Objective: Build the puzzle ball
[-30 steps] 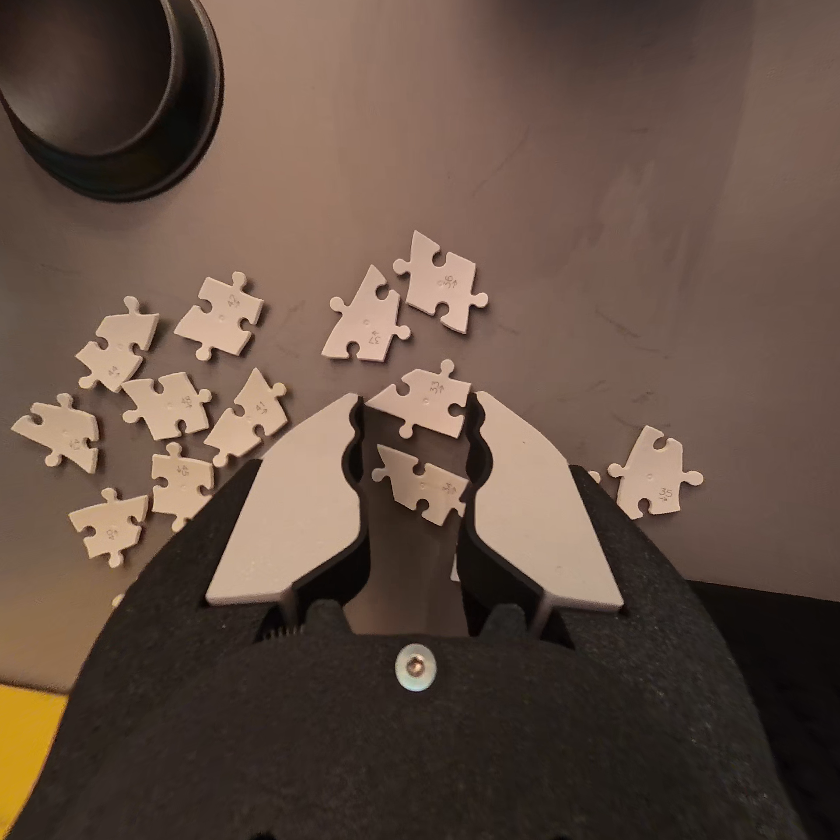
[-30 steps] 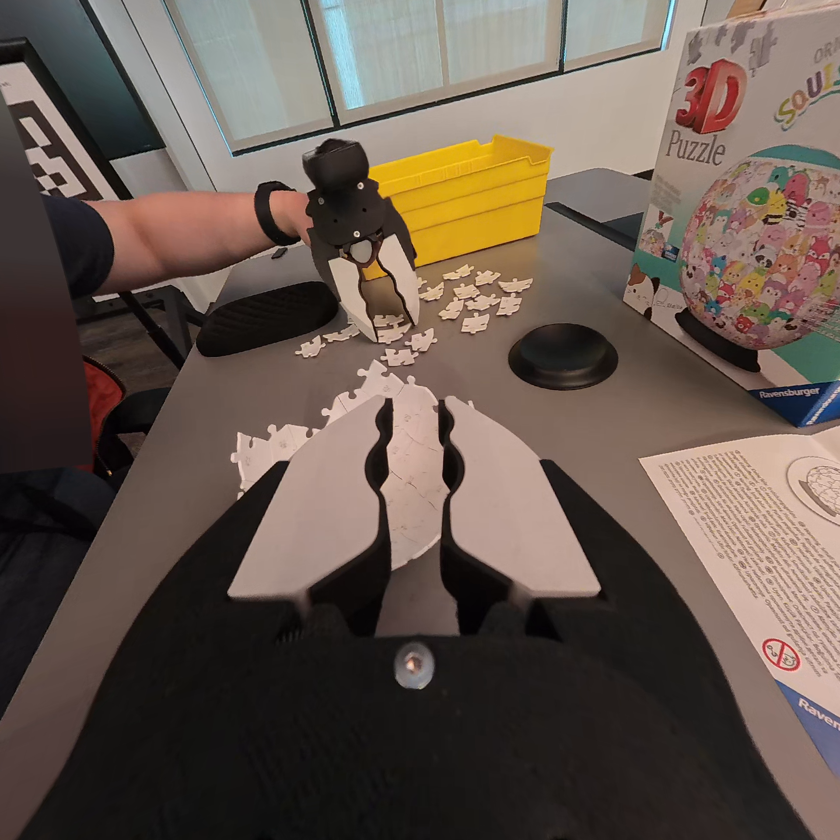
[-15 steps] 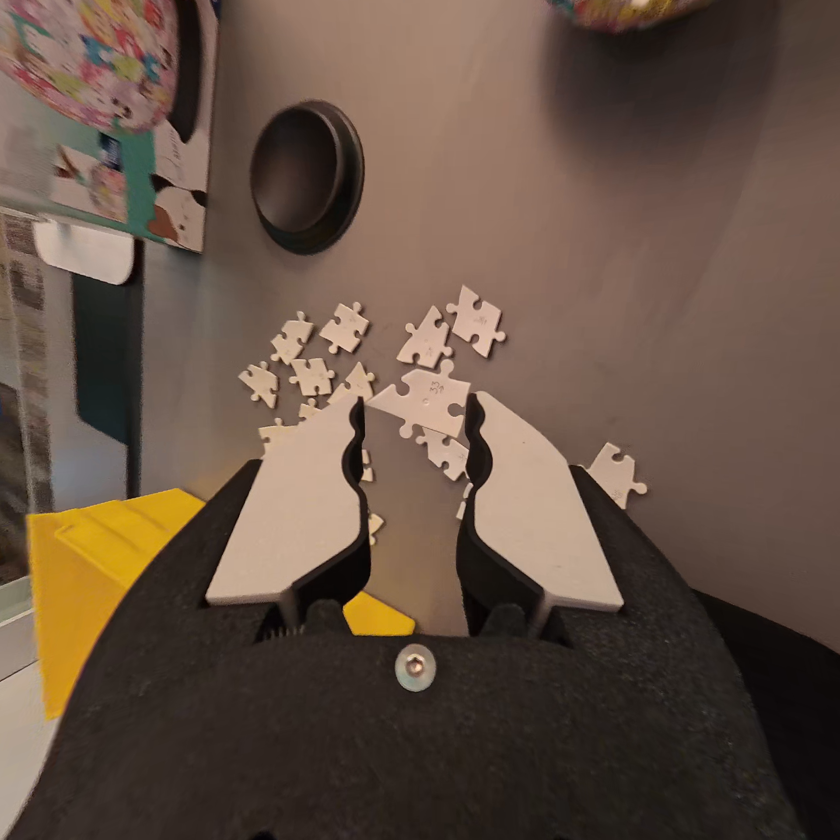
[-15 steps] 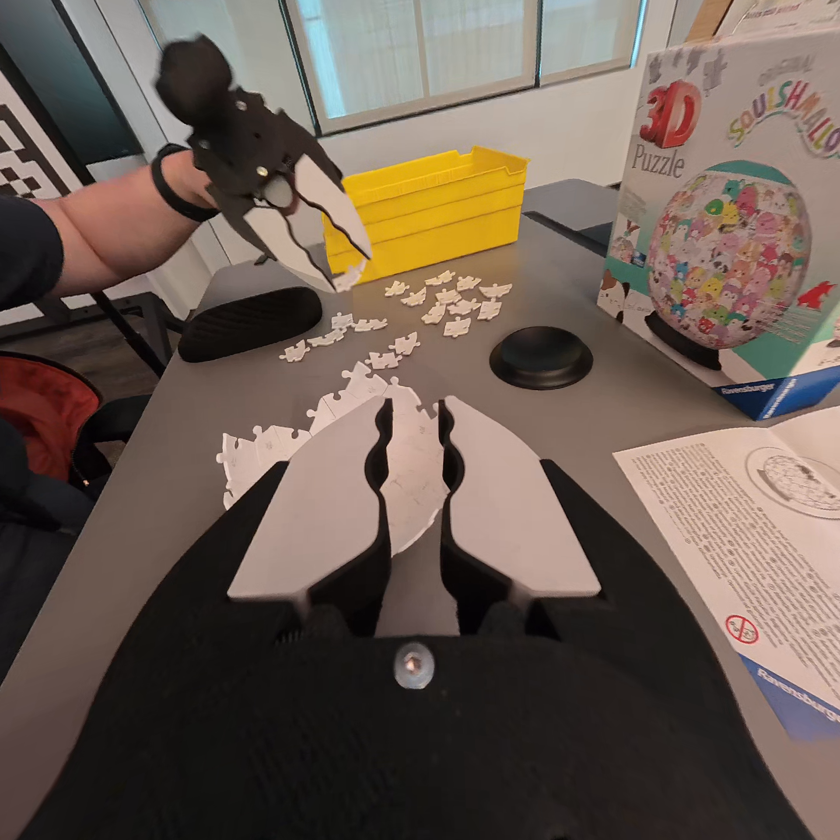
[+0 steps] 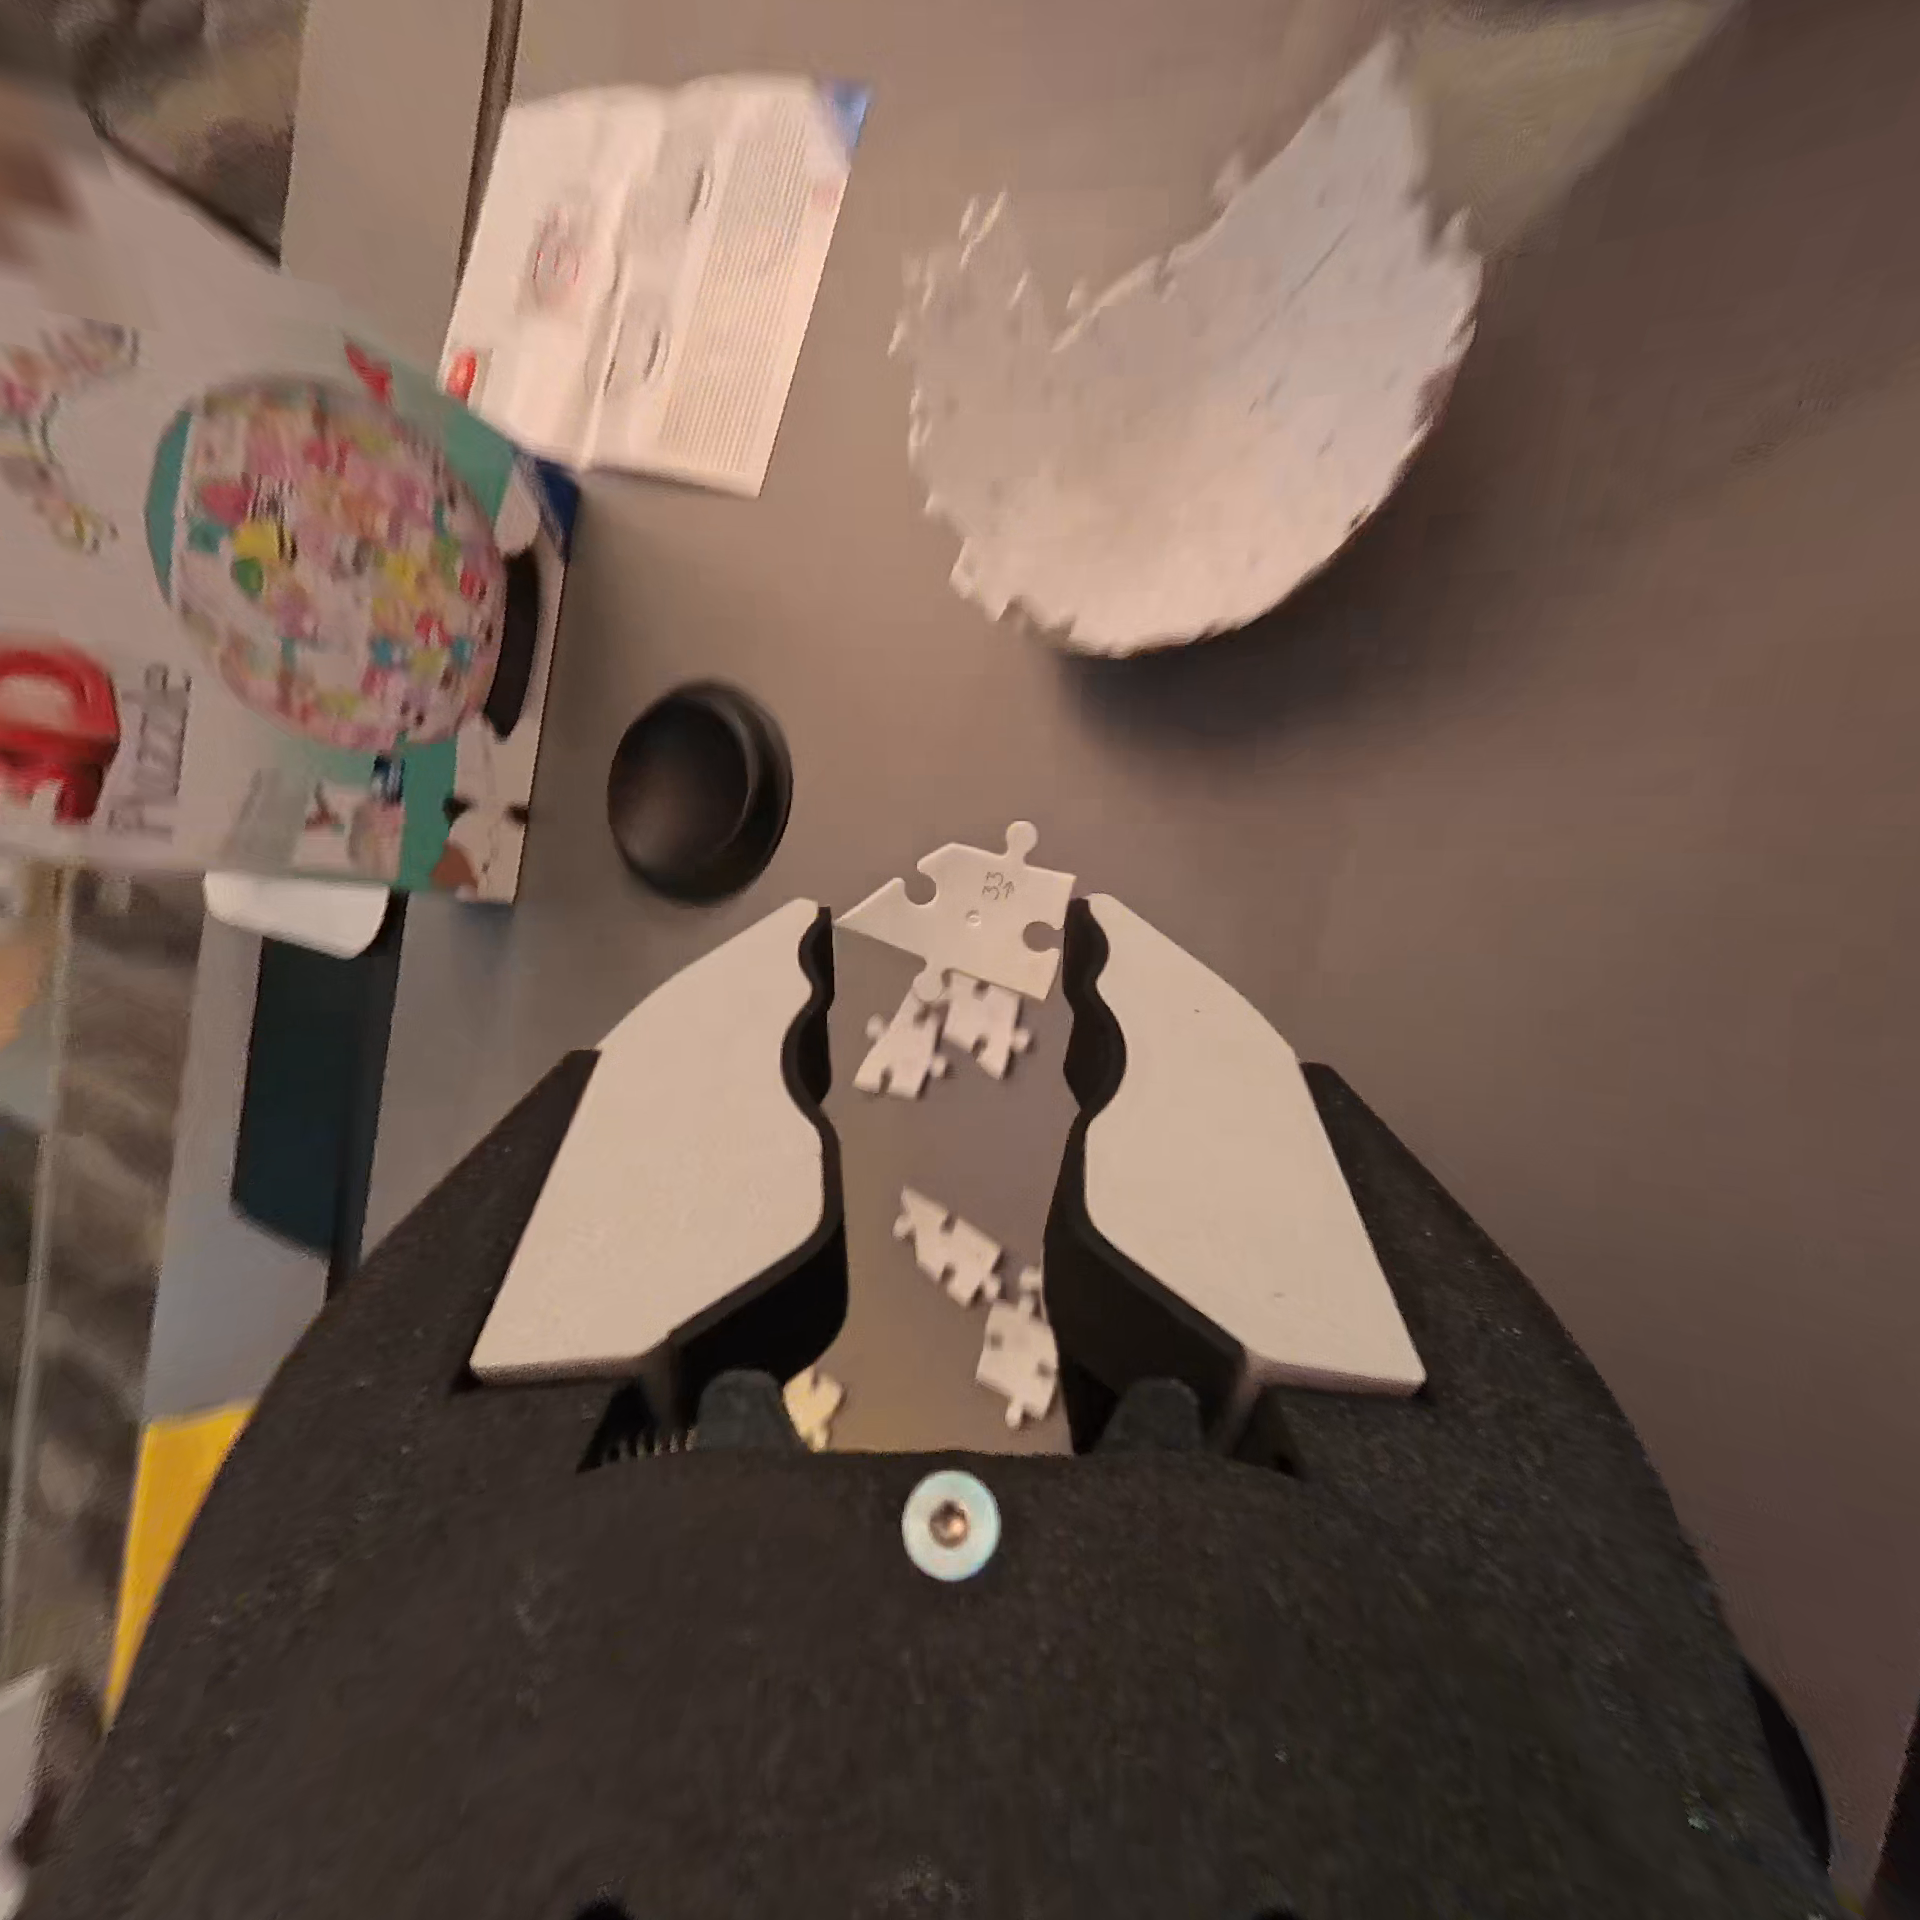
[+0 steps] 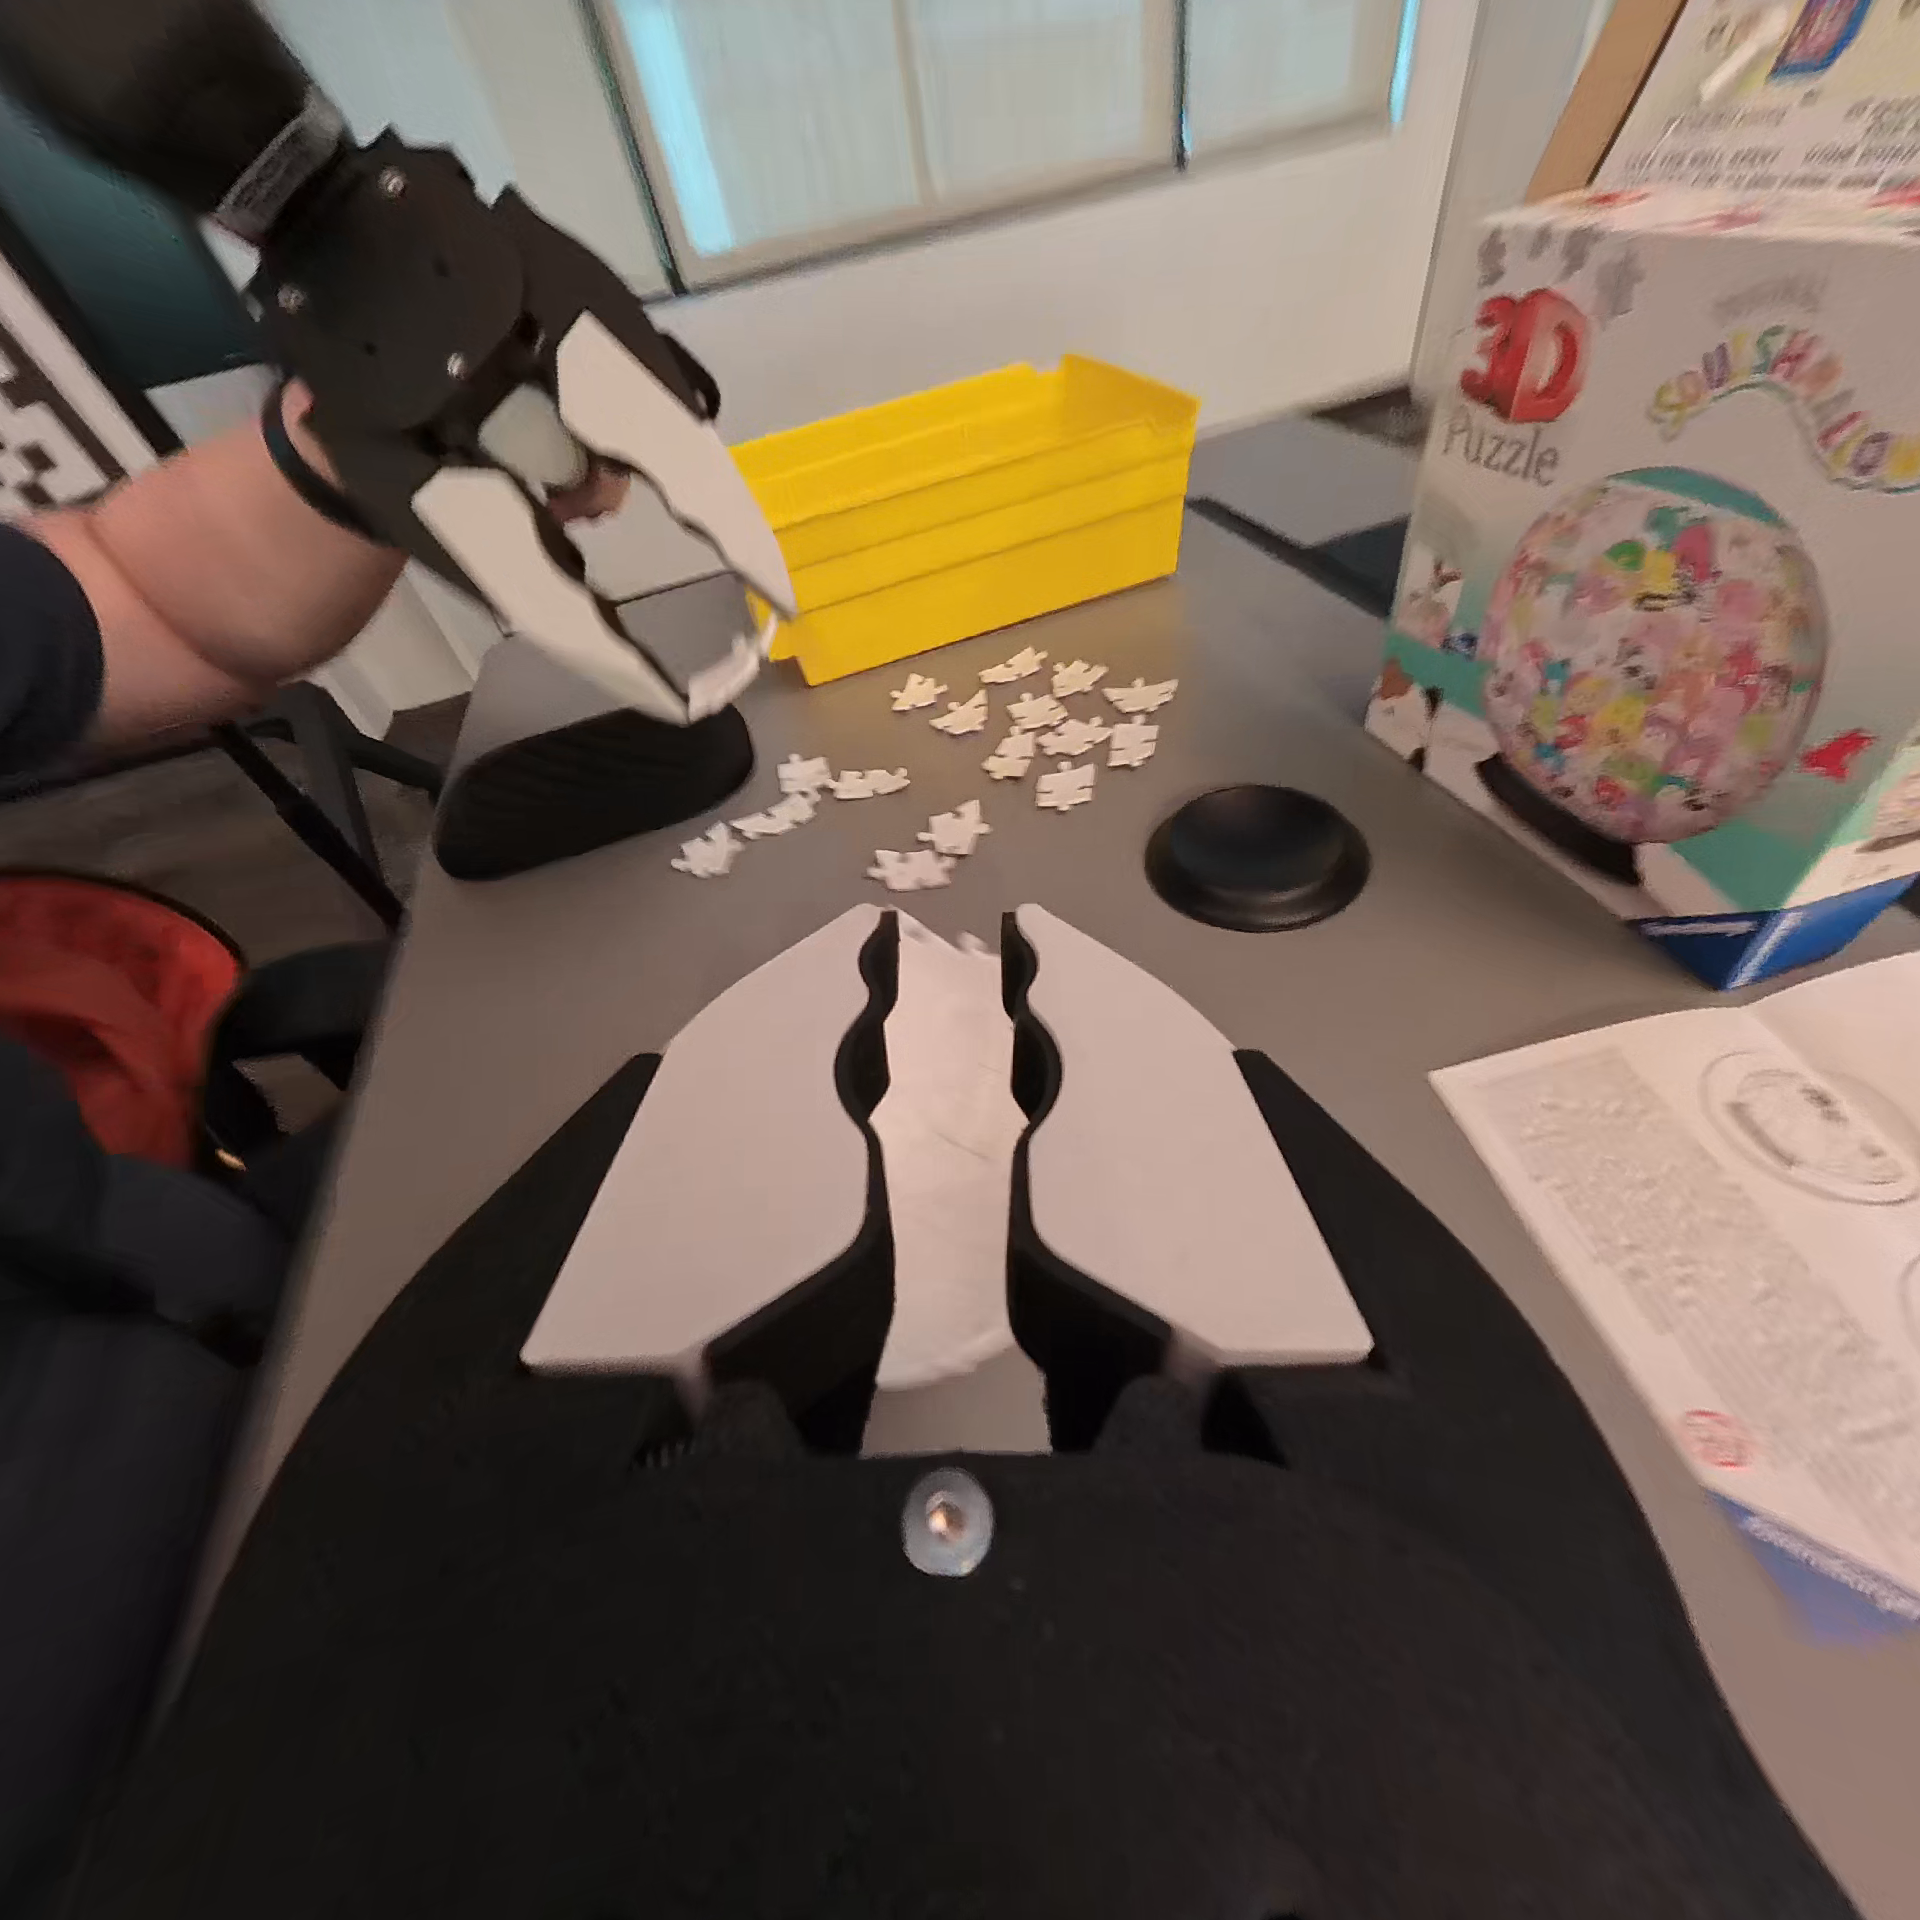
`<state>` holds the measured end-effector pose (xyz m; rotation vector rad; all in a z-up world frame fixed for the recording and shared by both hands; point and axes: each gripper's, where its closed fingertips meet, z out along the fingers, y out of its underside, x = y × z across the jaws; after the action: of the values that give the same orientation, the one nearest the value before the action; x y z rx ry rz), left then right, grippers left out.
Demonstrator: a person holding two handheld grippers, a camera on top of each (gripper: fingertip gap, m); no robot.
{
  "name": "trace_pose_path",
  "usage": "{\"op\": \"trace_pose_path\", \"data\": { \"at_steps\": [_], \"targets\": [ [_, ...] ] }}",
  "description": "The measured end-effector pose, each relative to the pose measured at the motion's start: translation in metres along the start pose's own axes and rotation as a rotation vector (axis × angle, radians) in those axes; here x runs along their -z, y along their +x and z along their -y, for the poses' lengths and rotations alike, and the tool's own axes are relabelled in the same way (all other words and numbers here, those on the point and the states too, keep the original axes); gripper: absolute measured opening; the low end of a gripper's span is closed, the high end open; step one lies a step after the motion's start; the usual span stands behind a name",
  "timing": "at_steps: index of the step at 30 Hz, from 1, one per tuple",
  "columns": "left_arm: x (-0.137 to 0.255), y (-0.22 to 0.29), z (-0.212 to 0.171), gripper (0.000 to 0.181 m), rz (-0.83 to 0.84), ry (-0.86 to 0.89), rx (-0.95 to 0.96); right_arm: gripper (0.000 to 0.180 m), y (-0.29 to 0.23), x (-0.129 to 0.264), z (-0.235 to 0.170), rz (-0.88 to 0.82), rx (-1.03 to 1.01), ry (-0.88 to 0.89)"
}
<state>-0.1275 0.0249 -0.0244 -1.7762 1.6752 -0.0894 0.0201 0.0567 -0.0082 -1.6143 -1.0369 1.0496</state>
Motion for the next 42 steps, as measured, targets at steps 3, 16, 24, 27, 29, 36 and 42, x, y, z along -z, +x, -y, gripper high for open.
{"op": "trace_pose_path", "data": {
  "at_steps": [3, 16, 24, 27, 29, 36, 42],
  "targets": [
    [0.001, 0.011, 0.036, 0.042, -0.051, 0.135, -0.022, 0.019, -0.038, -0.011, 0.02, 0.07, -0.101, -0.066],
    [-0.014, 0.038, 0.099, 0.042, -0.046, 0.292, -0.28, 0.021, -0.066, -0.032, 0.014, 0.171, -0.335, -0.279],
    [-0.028, 0.047, 0.102, 0.044, -0.091, 0.278, -0.318, 0.003, -0.069, -0.033, -0.009, 0.276, -0.457, -0.388],
    [-0.028, 0.035, 0.102, 0.061, -0.106, 0.309, -0.227, 0.003, -0.048, -0.022, -0.007, 0.214, -0.445, -0.335],
    [-0.03, 0.016, 0.098, 0.063, -0.126, 0.34, -0.101, 0.003, -0.012, -0.008, -0.011, 0.047, -0.426, -0.29],
    [-0.094, -0.042, 0.088, 0.063, -0.42, 0.407, 0.297, 0.003, 0.027, 0.015, -0.036, -0.086, -0.259, -0.184],
    [-0.117, -0.039, 0.112, 0.077, -0.594, 0.489, 0.277, 0.003, 0.024, 0.013, -0.058, -0.169, -0.223, -0.23]
  ]
}}
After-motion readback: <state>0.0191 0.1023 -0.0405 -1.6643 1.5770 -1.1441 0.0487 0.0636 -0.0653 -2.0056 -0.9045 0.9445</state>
